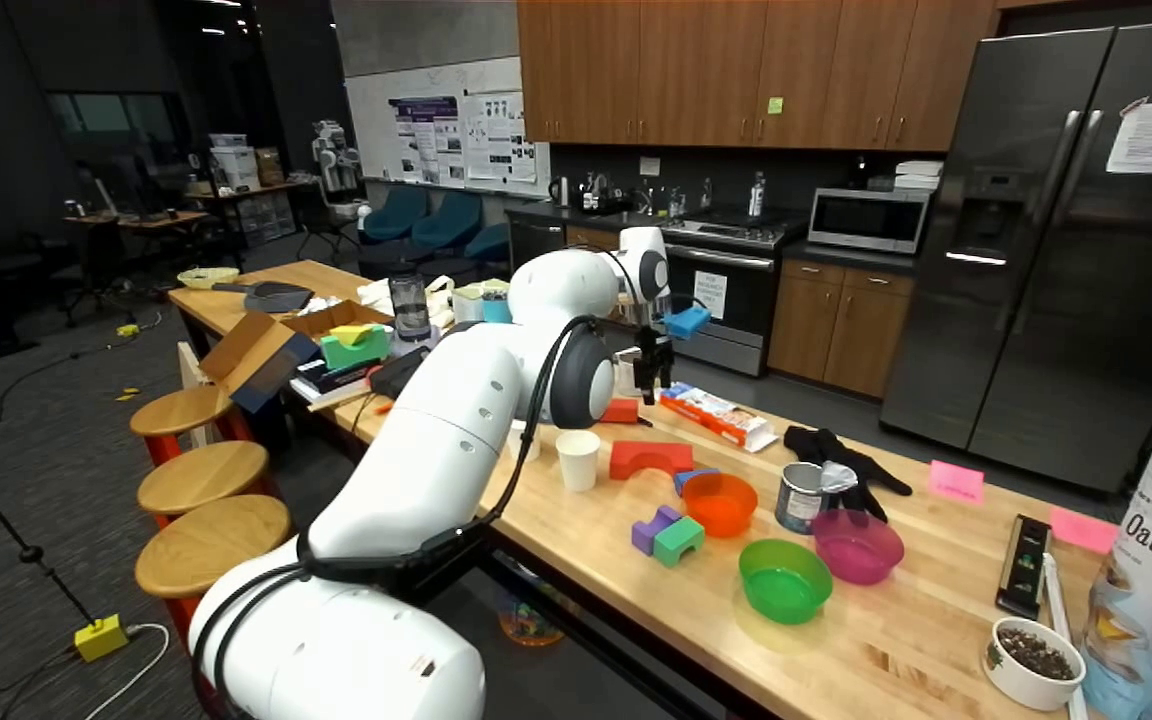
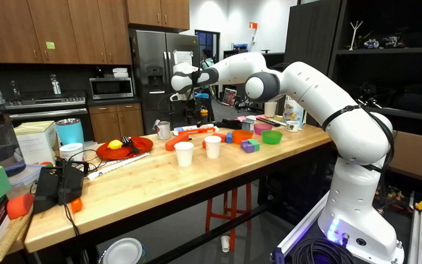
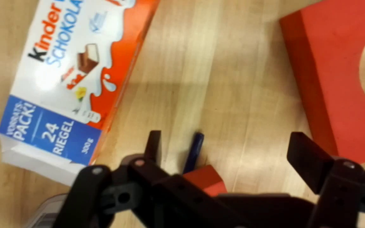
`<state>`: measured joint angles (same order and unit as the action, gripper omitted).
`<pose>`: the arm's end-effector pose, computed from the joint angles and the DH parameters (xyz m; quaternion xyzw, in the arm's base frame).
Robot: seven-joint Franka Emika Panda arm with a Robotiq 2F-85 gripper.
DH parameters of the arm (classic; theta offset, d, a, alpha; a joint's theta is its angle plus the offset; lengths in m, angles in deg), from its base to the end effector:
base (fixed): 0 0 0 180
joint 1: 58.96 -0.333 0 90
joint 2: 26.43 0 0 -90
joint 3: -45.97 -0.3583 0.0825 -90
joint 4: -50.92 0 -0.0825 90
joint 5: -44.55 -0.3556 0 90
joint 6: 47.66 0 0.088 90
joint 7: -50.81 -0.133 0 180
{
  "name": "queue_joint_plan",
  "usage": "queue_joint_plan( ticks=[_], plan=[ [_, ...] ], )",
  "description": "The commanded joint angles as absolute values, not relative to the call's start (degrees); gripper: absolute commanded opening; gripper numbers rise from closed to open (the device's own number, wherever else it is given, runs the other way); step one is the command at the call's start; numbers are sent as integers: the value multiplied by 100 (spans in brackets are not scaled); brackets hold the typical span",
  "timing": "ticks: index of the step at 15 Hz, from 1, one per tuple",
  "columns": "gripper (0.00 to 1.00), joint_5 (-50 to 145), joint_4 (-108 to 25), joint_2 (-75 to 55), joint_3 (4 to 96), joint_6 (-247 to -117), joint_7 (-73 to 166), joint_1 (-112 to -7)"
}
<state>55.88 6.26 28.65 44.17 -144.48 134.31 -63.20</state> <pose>0.7859 0.0479 0.3562 0.7016 0.7070 -0.0730 0.0500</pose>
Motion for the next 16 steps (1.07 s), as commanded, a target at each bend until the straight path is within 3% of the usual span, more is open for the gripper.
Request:
queue_joint_plan(
  ticks=[1,6,16],
  plan=[
    [100,5508,452,2859,4206,-15327,14319,-6100],
    [100,4771,286,2938,3599,-15829,15636,-5590],
    [100,4010,565,3164,3098,-14469,16921,-5151]
  ],
)
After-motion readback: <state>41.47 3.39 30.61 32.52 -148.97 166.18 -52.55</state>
